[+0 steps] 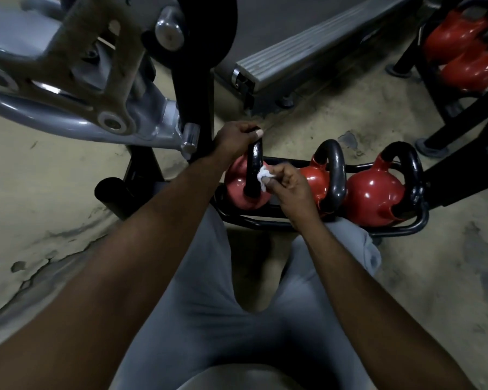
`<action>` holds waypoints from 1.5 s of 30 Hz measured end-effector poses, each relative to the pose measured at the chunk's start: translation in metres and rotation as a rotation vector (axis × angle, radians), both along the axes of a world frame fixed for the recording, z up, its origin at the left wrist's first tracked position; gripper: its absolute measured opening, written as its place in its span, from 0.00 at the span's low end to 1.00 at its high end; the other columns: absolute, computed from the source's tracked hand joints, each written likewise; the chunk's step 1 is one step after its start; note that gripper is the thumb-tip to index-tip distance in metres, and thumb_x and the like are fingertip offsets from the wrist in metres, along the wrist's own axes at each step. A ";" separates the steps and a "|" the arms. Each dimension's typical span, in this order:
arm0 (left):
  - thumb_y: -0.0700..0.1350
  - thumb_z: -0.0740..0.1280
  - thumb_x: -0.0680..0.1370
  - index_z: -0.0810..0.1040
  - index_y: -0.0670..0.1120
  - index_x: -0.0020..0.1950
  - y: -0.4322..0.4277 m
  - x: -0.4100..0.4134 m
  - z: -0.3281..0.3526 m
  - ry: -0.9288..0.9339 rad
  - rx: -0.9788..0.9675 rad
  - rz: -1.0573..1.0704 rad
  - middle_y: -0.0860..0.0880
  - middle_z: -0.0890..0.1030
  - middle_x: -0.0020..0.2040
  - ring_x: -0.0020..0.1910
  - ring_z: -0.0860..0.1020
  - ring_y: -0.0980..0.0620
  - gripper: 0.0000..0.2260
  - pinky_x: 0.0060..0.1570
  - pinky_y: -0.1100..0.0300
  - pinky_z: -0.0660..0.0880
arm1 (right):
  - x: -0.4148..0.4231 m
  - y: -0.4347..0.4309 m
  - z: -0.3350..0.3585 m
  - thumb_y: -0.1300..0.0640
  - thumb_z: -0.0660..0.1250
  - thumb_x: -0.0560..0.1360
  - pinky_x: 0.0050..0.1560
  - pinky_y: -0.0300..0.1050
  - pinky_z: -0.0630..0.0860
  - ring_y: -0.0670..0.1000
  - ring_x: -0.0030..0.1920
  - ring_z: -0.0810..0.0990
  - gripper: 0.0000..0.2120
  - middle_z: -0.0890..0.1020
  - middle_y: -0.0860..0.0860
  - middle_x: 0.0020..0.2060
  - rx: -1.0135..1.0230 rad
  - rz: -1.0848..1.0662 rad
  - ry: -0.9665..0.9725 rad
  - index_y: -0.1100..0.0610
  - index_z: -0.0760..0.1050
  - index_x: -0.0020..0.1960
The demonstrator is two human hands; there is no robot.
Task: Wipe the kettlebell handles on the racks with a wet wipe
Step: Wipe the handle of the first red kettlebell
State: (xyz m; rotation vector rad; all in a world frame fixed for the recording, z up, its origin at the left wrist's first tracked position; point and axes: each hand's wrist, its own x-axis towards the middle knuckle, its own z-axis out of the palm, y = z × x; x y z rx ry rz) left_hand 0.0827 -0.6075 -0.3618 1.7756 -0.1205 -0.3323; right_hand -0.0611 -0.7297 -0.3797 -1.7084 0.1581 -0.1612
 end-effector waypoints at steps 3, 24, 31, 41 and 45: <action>0.43 0.74 0.74 0.81 0.44 0.62 0.001 0.000 0.004 0.015 -0.009 0.006 0.46 0.84 0.55 0.54 0.82 0.47 0.17 0.59 0.44 0.77 | -0.010 -0.002 -0.001 0.68 0.69 0.75 0.46 0.40 0.76 0.45 0.42 0.80 0.07 0.81 0.51 0.40 -0.021 0.018 0.080 0.57 0.76 0.44; 0.32 0.62 0.76 0.65 0.39 0.74 0.025 -0.171 0.012 -0.244 0.198 -0.092 0.40 0.68 0.71 0.71 0.67 0.43 0.26 0.67 0.73 0.57 | 0.019 -0.002 0.022 0.53 0.70 0.76 0.44 0.38 0.76 0.44 0.44 0.79 0.10 0.81 0.49 0.46 -0.702 -0.031 -0.238 0.54 0.83 0.55; 0.37 0.63 0.76 0.52 0.43 0.80 0.021 -0.181 -0.007 -0.411 0.660 -0.184 0.41 0.54 0.79 0.65 0.69 0.35 0.35 0.65 0.49 0.67 | 0.051 -0.008 0.068 0.48 0.65 0.78 0.41 0.45 0.70 0.53 0.46 0.77 0.13 0.77 0.54 0.48 -1.241 0.525 -0.245 0.54 0.83 0.55; 0.38 0.66 0.73 0.55 0.45 0.80 0.027 -0.181 -0.006 -0.459 0.802 -0.214 0.42 0.56 0.79 0.71 0.64 0.42 0.37 0.70 0.50 0.60 | 0.098 0.028 0.096 0.48 0.68 0.72 0.41 0.46 0.74 0.58 0.47 0.80 0.14 0.82 0.56 0.45 -1.625 0.826 -0.053 0.56 0.84 0.49; 0.38 0.64 0.72 0.65 0.43 0.76 0.027 -0.182 -0.006 -0.470 0.686 -0.128 0.42 0.63 0.76 0.70 0.67 0.42 0.31 0.69 0.48 0.66 | 0.086 -0.004 0.080 0.49 0.66 0.75 0.41 0.48 0.74 0.59 0.47 0.80 0.13 0.81 0.58 0.46 -1.336 0.492 -0.198 0.58 0.83 0.49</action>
